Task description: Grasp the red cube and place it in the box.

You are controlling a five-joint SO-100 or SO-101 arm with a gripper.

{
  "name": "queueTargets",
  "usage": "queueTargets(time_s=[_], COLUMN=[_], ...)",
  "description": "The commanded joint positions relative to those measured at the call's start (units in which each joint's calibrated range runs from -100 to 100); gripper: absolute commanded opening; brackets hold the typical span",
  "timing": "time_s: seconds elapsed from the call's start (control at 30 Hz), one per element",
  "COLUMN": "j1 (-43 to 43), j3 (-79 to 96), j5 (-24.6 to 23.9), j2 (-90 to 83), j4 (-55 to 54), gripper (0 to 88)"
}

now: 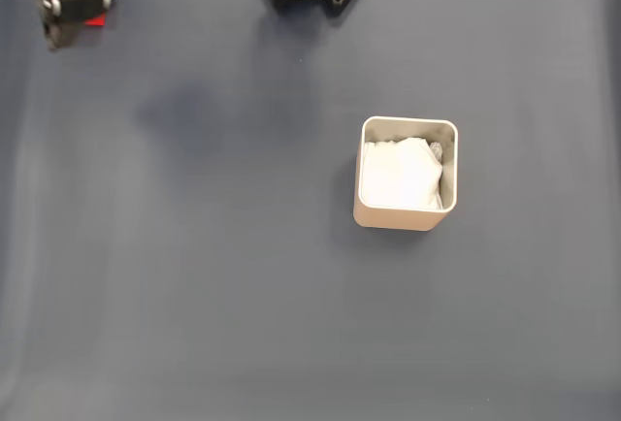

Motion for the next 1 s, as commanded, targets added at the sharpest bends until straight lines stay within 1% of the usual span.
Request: queueTargets(time_s=[0.0,0.3,0.57,0.73,0.97], j1=[3.5,10.0,14.0,16.0,18.7], j3=[-4.9,-8.8,-3.9,-1.5,0.1], j5=[-0.2,-0.2,0.5,0.4,2.0], j2=[1.8,7.7,6.9,5.1,3.8], j4=[0.1,3.1,8.0,8.5,9.5], gripper=[0.2,0.2,1.4,9.5,17.4])
